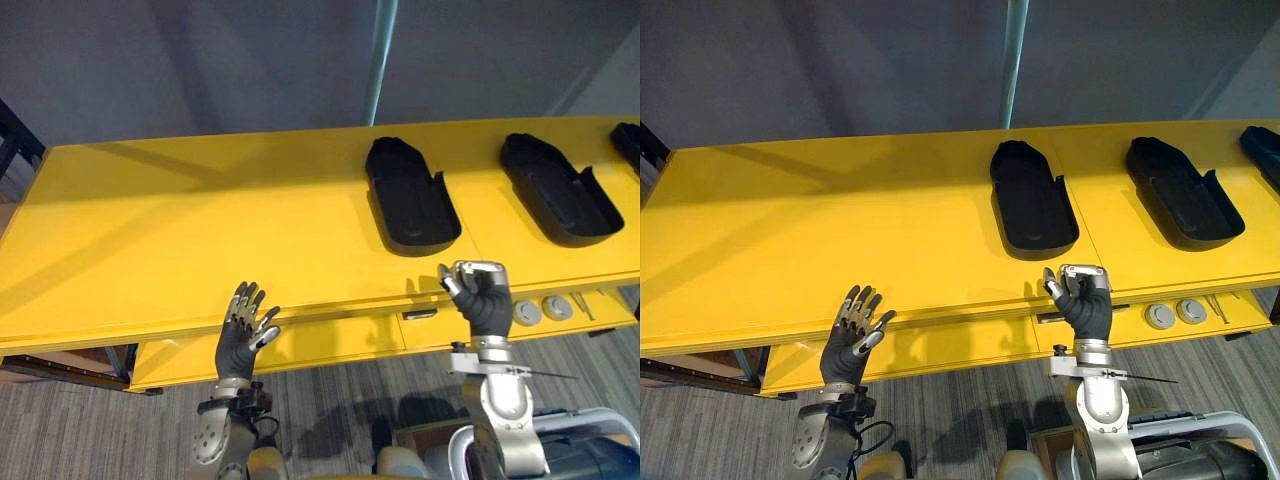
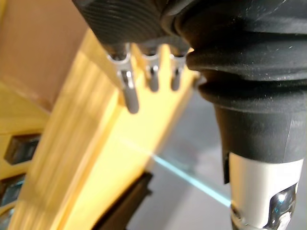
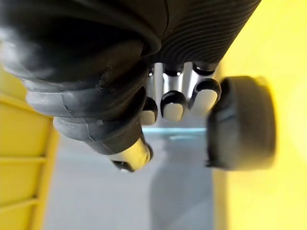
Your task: Walk over and take plastic housings, then place them on the shelf
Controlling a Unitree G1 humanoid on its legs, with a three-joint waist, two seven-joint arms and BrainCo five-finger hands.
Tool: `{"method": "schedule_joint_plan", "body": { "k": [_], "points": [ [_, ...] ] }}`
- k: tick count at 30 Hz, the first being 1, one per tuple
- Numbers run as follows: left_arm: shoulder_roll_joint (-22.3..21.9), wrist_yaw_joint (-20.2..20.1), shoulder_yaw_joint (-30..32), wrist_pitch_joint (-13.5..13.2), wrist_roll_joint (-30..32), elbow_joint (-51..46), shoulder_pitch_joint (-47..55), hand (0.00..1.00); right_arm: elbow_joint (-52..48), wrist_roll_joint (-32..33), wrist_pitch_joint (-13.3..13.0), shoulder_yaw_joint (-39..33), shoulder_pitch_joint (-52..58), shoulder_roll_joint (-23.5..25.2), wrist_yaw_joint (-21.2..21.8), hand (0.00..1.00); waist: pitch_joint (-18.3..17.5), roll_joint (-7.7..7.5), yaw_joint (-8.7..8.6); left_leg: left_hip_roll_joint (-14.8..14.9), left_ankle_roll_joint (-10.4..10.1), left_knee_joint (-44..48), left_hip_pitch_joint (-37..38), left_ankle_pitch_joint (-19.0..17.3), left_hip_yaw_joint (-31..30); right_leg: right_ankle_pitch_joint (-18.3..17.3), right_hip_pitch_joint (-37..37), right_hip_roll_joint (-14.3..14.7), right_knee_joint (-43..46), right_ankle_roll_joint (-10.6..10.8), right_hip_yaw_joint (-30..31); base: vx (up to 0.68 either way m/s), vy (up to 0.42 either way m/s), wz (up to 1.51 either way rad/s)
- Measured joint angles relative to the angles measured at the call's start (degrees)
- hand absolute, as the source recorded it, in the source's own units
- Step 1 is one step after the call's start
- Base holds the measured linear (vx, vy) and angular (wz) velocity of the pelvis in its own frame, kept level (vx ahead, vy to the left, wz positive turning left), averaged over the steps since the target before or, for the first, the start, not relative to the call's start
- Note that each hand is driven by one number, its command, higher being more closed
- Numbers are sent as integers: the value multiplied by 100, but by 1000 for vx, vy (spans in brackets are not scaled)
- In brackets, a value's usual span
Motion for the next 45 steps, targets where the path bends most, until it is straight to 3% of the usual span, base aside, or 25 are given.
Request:
{"method": "schedule_joint_plan", "body": {
  "k": [4,22,24,28,31,40,45],
  "points": [
    [5,-8,10,8,-3,0,12,0,792,9,-1,0,-281,-131,-24,100,1,4,18,-36,30,42,-9,-18,-42,13,63,-31,-13,23,-34,-25,12,5],
    [29,-10,56,96,-13,-24,-96,0,2390,-55,-19,-410,-1891,-377,-642,100,68,226,57,-134,47,172,-192,23,-372,14,146,-112,10,26,-350,-17,10,9],
    [27,-10,81,124,-35,-74,-99,0,2512,-48,50,-413,-2060,-438,-631,100,91,266,55,-138,52,177,-193,27,-372,16,146,-118,11,29,-350,0,0,0],
    [-20,-10,107,126,-41,-133,-114,0,2897,-19,470,-467,-2388,-441,-612,100,131,325,67,-163,65,170,-190,38,-376,16,146,-122,15,29,-355,0,0,0],
    [-17,-11,87,127,-45,-133,-137,0,3089,27,509,-633,-2631,-467,-577,100,151,352,67,-177,73,145,-183,49,-378,16,148,-133,14,29,-357,0,0,0],
    [-7,-34,-244,127,-43,-86,-332,0,4349,94,329,-638,-3483,-896,-237,100,185,376,124,-205,72,-61,-116,222,-502,15,207,-157,27,28,-482,-9,-4,6],
    [-6,-34,-248,120,-56,7,-368,0,4672,177,145,-634,-3911,-1035,-226,100,421,507,188,-204,65,-318,17,384,-508,2,218,-156,73,13,-502,-56,-18,3]
  ]
}}
